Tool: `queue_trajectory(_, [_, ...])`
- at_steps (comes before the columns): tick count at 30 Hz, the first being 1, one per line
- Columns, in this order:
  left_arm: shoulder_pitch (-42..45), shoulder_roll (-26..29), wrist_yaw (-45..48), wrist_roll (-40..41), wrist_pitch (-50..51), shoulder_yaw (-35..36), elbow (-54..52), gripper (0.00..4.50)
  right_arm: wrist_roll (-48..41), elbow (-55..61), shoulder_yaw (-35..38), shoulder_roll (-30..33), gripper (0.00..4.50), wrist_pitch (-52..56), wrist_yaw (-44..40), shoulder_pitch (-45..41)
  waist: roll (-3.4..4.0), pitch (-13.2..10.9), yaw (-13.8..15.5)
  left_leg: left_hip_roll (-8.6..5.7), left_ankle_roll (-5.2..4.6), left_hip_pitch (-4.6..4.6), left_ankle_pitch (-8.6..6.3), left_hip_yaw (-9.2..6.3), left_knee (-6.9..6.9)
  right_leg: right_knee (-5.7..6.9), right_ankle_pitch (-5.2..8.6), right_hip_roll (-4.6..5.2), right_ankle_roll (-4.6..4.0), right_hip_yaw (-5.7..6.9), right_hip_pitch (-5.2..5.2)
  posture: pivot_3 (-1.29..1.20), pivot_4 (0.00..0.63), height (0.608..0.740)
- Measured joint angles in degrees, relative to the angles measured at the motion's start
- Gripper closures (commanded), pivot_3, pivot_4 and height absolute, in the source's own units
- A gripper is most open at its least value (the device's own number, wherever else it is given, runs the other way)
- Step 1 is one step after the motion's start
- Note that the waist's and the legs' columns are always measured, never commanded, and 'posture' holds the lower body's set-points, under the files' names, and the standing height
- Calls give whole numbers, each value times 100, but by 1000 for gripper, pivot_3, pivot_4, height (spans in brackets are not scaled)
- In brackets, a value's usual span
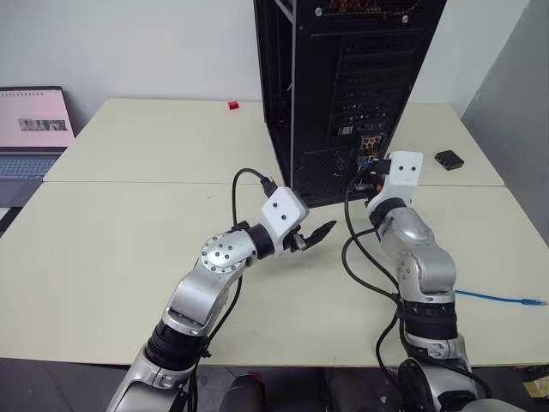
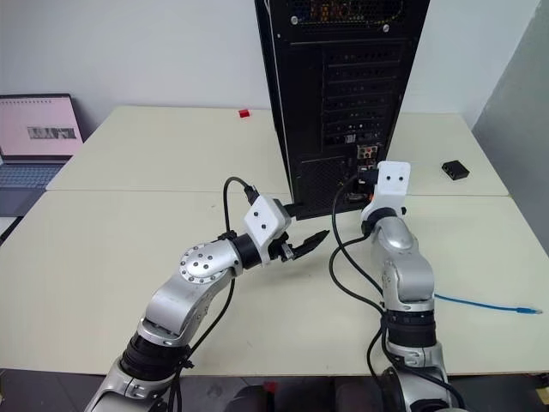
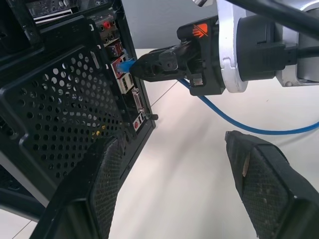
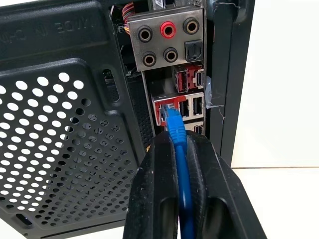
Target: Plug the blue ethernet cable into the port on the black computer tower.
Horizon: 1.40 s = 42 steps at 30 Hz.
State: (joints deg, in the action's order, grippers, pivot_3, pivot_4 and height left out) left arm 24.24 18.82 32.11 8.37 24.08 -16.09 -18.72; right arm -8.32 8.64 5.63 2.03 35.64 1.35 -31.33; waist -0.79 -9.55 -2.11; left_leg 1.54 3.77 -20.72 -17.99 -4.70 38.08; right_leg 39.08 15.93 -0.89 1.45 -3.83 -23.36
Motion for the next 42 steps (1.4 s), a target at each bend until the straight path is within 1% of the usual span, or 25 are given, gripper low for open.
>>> queue_trajectory(11, [0, -42, -2, -22, -68, 0, 11, 1119, 8, -254, -32, -3, 4500, 95, -137, -254, 1, 0, -125, 1, 0, 3, 0, 3, 0, 2, 0, -1, 0, -5, -1, 0, 150, 740])
queue_trajectory(19, [-1, -66, -4, -49, -69, 0, 11, 1119, 29, -314, -70, 6, 4500, 95, -202, -291, 1, 0, -146, 1, -1, 6, 0, 9, 0, 3, -1, -2, 2, -13, 0, 0, 150, 740])
queue_trajectory(20, [-1, -69, -4, -49, -69, 0, 11, 1119, 34, -314, -76, 25, 4156, 96, -240, -291, 1, 0, -148, 1, -1, 6, 0, 9, 0, 3, -1, -2, 2, -13, -1, 0, 150, 740])
queue_trajectory(24, [-1, -85, -4, -55, -84, 0, 42, 1119, 48, -279, -201, 271, 3248, 165, -401, -241, 1, -1, -131, 1, -1, 3, 0, 7, -2, -1, -1, -2, 2, -10, 0, 0, 150, 740])
queue_trajectory(29, [-7, -58, 6, -63, -93, 13, 132, 1119, 46, -13, -358, 647, 2079, 400, -674, 83, 1, -1, -94, -3, 0, -11, 0, 7, -4, -9, -1, 4, 3, -8, -9, 0, 150, 740])
queue_trajectory(34, [13, 148, 117, -68, -58, 47, 190, 1119, -9, 673, -309, 1061, 1161, 742, -920, 447, 1, -1, -76, -3, -1, -10, 0, 2, -5, -6, 0, 4, 3, -4, -9, 0, 150, 740])
queue_trajectory(35, [31, 190, 127, -72, -51, 79, 250, 1119, -47, 839, -256, 1156, 920, 825, -988, 543, 1, -1, -73, -4, -1, -10, -1, 2, -5, -5, 0, 3, 3, -3, -9, 0, 150, 740])
queue_trajectory(38, [95, 427, 241, -76, -18, 180, 367, 1119, -302, 1388, -140, 1615, 313, 1050, -1409, 810, 3, -3, -78, -4, -1, -10, -1, 3, -4, -6, 0, 1, 4, -4, -9, 0, 150, 740])
queue_trajectory(42, [149, 673, 569, 77, -30, 430, 386, 1119, -456, 1904, -26, 2438, 313, 937, -2029, 1006, 5, -4, -76, -4, -2, -10, -1, 4, -5, -10, 0, 1, 4, -3, -8, 0, 150, 740])
